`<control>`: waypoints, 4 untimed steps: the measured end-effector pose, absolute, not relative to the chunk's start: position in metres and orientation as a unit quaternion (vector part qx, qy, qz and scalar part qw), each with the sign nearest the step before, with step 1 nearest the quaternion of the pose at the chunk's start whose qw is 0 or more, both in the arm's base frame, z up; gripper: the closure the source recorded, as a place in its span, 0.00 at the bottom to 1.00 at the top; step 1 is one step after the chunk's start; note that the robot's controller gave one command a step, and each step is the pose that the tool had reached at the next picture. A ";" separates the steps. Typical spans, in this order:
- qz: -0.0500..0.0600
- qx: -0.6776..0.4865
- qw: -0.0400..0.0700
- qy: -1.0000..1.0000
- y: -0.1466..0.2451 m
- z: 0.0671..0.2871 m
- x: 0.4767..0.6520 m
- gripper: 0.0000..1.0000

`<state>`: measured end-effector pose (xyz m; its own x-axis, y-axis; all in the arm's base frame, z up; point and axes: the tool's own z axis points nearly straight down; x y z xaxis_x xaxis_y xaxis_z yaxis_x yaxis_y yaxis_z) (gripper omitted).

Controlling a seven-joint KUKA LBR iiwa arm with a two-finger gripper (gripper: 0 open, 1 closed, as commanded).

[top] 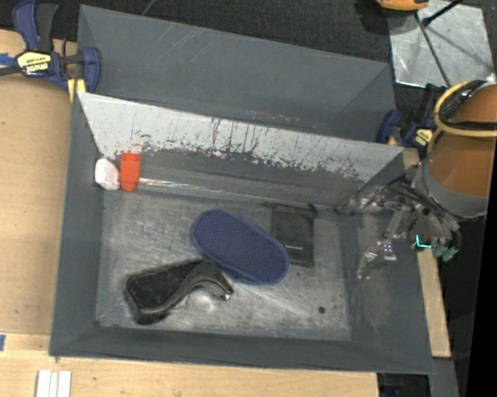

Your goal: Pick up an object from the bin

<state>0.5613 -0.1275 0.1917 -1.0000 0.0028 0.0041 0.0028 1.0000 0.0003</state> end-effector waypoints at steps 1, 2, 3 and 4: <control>0.000 -0.003 -0.001 -1.000 -0.107 0.073 0.607 0.00; 0.002 -0.016 -0.006 -1.000 -0.049 0.075 0.596 0.00; 0.000 0.013 -0.003 -1.000 0.011 0.077 0.593 0.00; 0.000 0.011 -0.010 -1.000 0.009 0.080 0.597 1.00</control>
Offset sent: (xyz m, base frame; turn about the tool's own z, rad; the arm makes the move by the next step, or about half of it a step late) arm 0.0446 0.0205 -0.1179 0.0044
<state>0.5966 0.0088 0.0802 -0.9996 -0.0216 -0.0192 -0.0216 0.9998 -0.0003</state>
